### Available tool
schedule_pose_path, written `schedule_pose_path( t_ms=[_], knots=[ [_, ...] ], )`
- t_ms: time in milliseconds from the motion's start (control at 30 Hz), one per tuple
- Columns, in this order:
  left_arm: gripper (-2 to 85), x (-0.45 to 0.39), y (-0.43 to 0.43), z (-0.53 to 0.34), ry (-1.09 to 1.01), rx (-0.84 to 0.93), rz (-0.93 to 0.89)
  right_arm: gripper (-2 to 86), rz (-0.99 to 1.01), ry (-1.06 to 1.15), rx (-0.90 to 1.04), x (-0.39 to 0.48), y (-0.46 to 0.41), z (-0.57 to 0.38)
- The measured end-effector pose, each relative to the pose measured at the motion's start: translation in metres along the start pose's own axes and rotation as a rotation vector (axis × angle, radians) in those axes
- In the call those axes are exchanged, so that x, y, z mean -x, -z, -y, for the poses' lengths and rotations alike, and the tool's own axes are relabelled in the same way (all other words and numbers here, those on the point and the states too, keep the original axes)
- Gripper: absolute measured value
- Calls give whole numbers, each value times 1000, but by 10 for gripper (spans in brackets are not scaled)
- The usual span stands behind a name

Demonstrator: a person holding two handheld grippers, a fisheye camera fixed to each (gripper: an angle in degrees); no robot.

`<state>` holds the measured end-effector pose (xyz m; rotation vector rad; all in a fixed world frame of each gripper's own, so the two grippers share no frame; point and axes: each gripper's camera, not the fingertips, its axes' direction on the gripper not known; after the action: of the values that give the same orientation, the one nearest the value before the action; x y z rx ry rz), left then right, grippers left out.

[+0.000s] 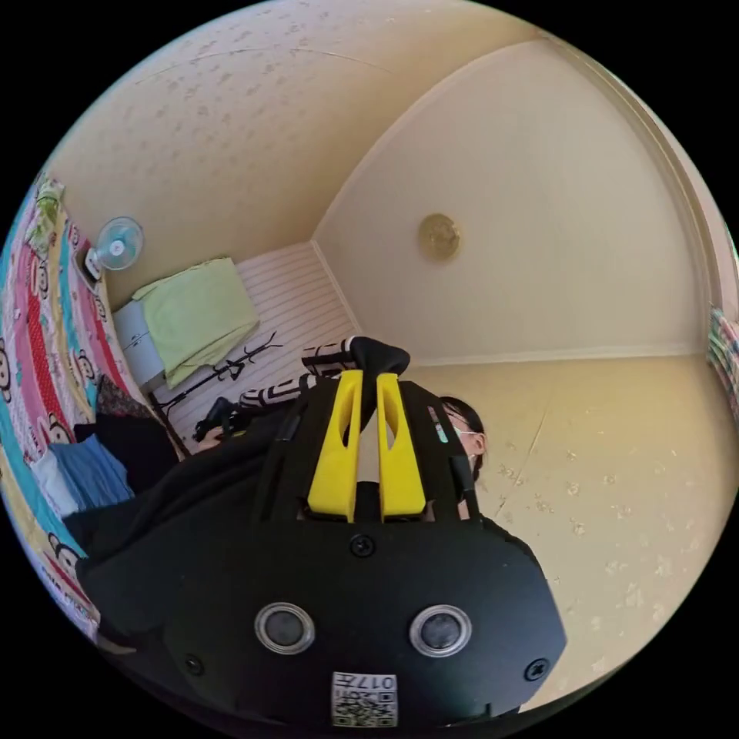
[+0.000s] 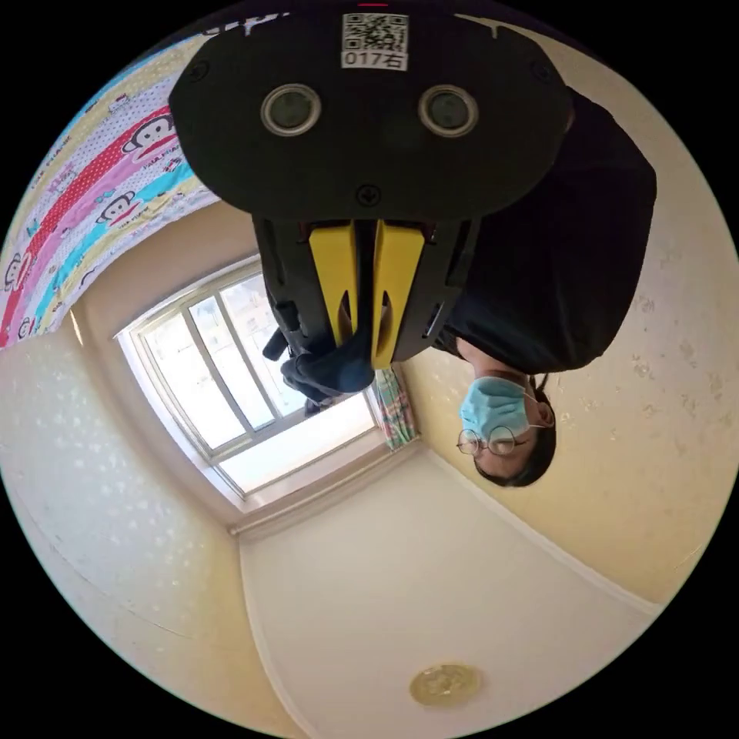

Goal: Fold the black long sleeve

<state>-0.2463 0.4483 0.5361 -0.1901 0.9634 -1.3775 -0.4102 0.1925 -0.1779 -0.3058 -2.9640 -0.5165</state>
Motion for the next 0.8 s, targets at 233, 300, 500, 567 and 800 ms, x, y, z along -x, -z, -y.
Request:
schedule_pose_path(
  t_ms=[233,300,500,567,800],
  knots=[
    [89,152,75,-52,353,-114,-4,2,84,98,135,31,-60,107],
    [117,222,77,-106,542,-365,-460,2,127,108,156,32,-73,126],
    [180,225,61,-133,647,-458,-405,2,101,71,172,45,-73,175],
    [225,209,54,-113,601,-394,-415,1,108,64,149,50,-65,185],
    [241,100,36,-39,279,-50,-128,1,260,81,-20,66,-27,214]
  ],
)
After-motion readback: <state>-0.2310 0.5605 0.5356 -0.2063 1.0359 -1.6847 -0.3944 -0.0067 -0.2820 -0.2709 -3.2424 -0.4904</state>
